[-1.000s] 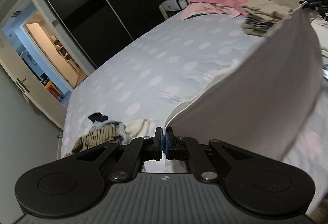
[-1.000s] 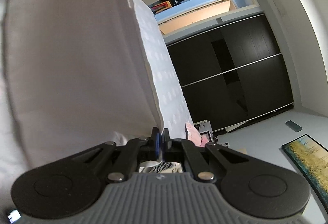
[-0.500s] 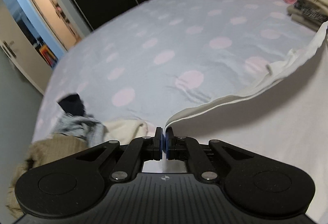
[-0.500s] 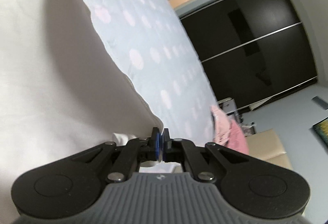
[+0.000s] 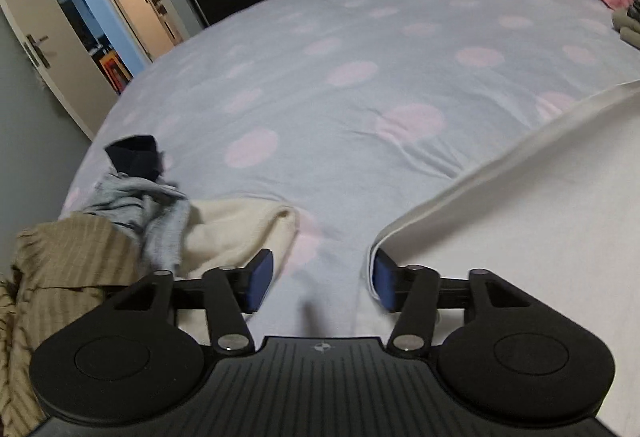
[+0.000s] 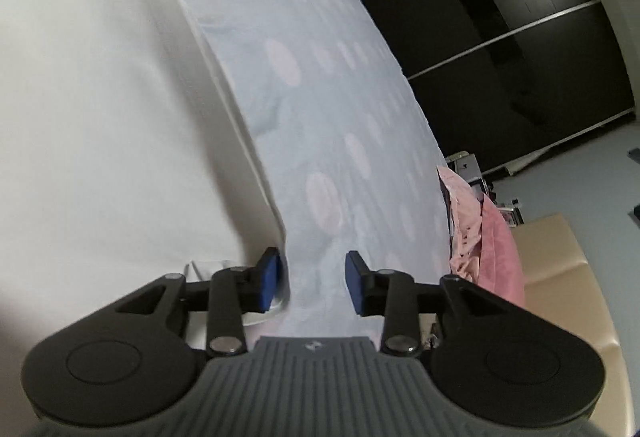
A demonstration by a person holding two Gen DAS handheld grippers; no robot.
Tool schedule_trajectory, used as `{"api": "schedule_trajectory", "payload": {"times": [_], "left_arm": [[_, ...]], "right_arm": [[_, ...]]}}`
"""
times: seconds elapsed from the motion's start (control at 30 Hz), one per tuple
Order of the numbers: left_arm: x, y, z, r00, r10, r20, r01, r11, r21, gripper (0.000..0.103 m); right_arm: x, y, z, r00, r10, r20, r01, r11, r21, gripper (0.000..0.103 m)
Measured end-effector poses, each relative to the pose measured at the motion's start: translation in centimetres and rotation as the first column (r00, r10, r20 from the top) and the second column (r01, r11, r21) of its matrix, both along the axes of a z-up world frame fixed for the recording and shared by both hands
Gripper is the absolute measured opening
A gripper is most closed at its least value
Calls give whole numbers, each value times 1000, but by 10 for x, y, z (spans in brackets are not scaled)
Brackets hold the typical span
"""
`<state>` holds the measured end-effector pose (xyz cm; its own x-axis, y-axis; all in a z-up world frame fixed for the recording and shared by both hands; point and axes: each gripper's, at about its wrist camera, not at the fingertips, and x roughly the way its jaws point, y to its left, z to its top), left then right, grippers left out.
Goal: Fold clothes
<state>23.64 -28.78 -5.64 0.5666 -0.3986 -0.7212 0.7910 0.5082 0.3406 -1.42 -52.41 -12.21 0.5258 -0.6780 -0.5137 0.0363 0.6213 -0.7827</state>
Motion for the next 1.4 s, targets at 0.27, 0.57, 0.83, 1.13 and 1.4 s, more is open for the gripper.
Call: {"api": "schedule_trajectory", "payload": {"times": [0.27, 0.57, 0.83, 1.13, 1.4], "left_arm": [[-5, -5, 31, 993, -7, 115, -7, 994, 114, 54], [-5, 16, 56, 984, 103, 144, -116, 990, 84, 51], [-55, 72, 61, 997, 59, -39, -59, 998, -1, 51], [-100, 145, 35, 940, 158, -303, -192, 978, -85, 52], [-139, 188, 18, 942, 114, -317, -139, 989, -58, 52]], "right_arm": [[8, -8, 19, 997, -45, -63, 41, 997, -67, 47], [12, -56, 66, 959, -281, -21, 281, 959, 23, 49], [-54, -40, 82, 923, -384, 30, 352, 873, 337, 49], [-154, 0, 64, 851, -522, -53, 367, 520, 771, 50], [-208, 46, 43, 911, -408, -52, 292, 552, 781, 46]]}}
